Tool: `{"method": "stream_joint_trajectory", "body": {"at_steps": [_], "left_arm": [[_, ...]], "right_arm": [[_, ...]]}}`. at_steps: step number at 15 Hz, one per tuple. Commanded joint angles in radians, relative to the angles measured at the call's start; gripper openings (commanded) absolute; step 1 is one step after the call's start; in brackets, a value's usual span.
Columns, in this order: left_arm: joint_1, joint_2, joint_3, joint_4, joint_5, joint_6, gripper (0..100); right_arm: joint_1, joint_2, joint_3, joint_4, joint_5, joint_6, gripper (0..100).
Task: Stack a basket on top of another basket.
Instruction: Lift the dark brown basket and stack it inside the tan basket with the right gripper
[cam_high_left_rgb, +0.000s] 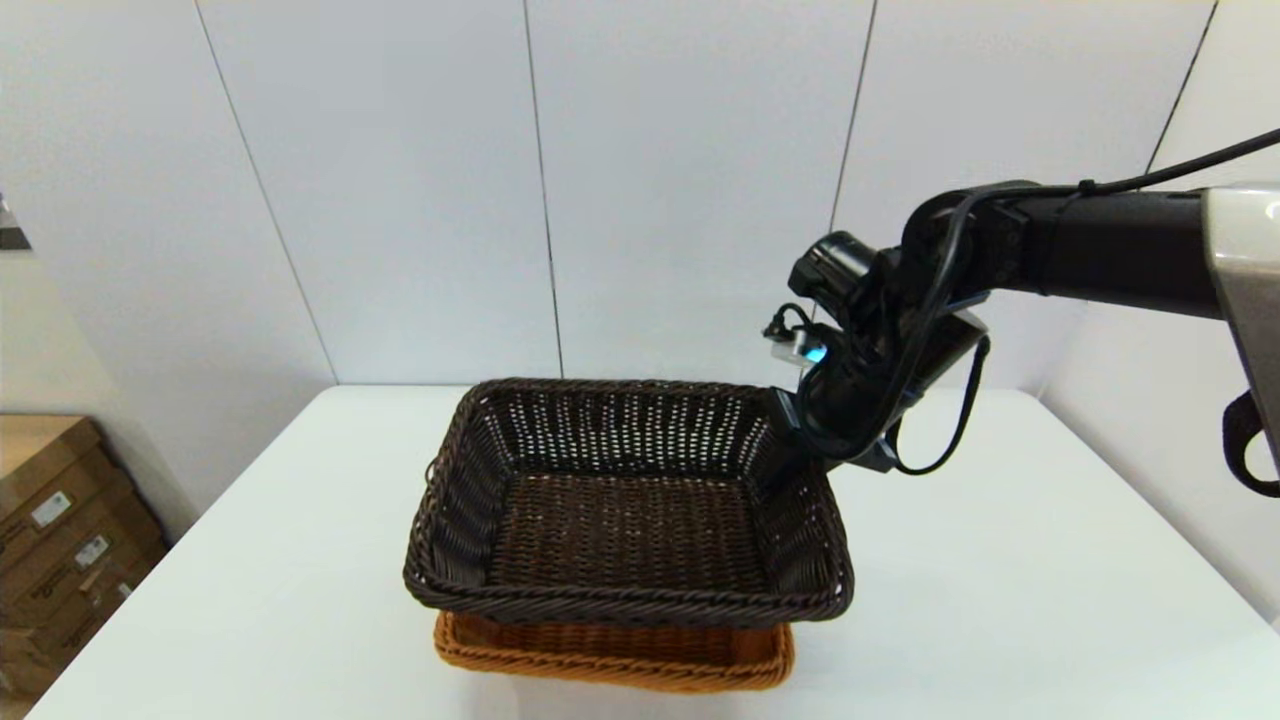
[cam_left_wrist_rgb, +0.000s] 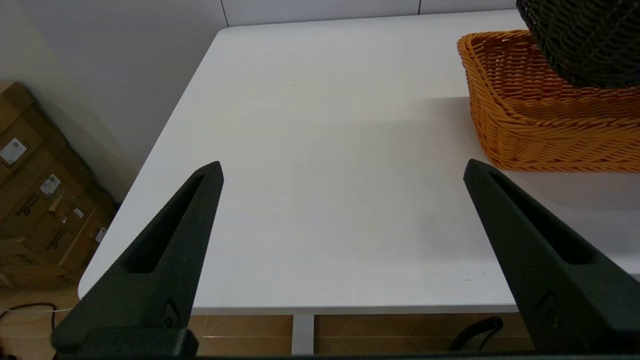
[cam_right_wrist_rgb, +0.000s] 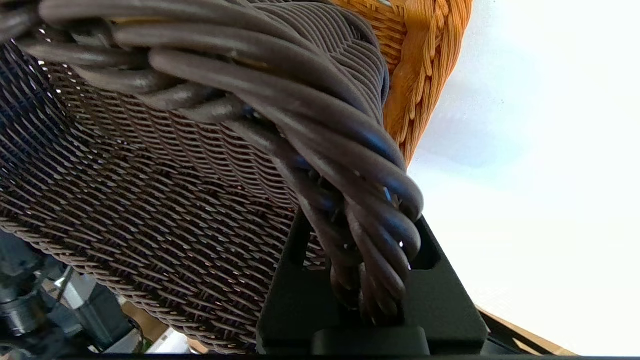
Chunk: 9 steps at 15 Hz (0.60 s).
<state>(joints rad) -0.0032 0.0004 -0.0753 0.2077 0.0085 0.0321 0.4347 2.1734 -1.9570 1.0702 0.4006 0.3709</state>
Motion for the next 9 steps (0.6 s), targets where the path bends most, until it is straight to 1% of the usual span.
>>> {"method": "stream_joint_trajectory", "body": {"at_steps": [1, 3, 4, 5, 8, 9], "left_arm": [[0.000, 0.000, 0.000, 0.001, 0.001, 0.000, 100], [0.000, 0.000, 0.000, 0.001, 0.001, 0.000, 100], [0.000, 0.000, 0.000, 0.001, 0.001, 0.000, 100], [0.000, 0.000, 0.000, 0.001, 0.001, 0.000, 100], [0.000, 0.000, 0.000, 0.001, 0.001, 0.000, 100], [0.000, 0.000, 0.000, 0.001, 0.001, 0.000, 100]], "right_arm": [[0.001, -0.014, 0.000, -0.026, 0.000, 0.059, 0], [0.001, -0.007, 0.000, -0.030, -0.005, 0.071, 0], [0.003, -0.004, 0.000, -0.041, -0.009, 0.100, 0], [0.010, -0.004, 0.001, -0.052, -0.026, 0.117, 0], [0.012, 0.003, 0.001, -0.044, -0.042, 0.117, 0], [0.013, 0.013, 0.003, -0.042, -0.054, 0.117, 0]]}}
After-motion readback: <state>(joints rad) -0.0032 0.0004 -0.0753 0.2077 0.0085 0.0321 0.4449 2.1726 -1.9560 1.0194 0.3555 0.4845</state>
